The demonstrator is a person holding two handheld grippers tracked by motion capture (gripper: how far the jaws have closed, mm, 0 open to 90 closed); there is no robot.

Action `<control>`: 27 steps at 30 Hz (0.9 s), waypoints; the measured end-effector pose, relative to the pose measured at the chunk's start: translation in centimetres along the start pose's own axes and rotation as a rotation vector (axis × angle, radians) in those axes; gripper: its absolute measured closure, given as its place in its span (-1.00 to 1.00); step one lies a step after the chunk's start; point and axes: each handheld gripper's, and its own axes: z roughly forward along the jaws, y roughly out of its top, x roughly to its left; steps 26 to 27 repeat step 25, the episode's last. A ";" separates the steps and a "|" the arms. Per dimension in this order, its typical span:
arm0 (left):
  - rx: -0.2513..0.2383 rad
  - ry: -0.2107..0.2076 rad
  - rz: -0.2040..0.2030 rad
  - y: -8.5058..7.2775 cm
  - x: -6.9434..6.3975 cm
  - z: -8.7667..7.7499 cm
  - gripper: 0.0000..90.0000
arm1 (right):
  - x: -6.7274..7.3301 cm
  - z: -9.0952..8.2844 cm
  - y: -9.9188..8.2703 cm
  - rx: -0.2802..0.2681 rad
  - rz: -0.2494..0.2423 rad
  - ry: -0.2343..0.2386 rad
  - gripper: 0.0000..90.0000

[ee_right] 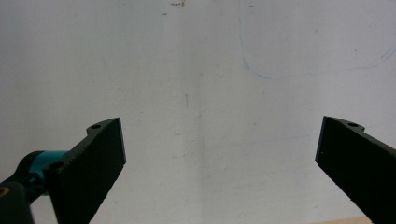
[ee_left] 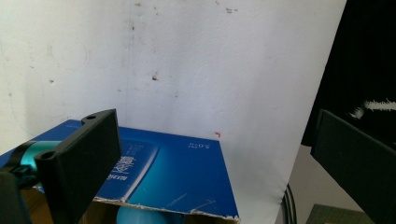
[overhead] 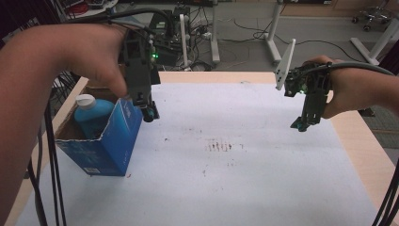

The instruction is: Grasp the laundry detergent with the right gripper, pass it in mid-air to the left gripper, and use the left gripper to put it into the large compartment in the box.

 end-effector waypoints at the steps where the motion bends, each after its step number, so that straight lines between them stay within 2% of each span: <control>1: 0.000 -0.001 -0.001 0.0 0.1 0.0 -0.96 | 0.0 0.1 0.0 0.004 -0.003 0.000 -0.98; 27: 0.003 -0.006 0.008 0.4 0.1 0.4 -0.96 | 0.2 0.0 0.2 0.012 -0.004 -0.010 -0.98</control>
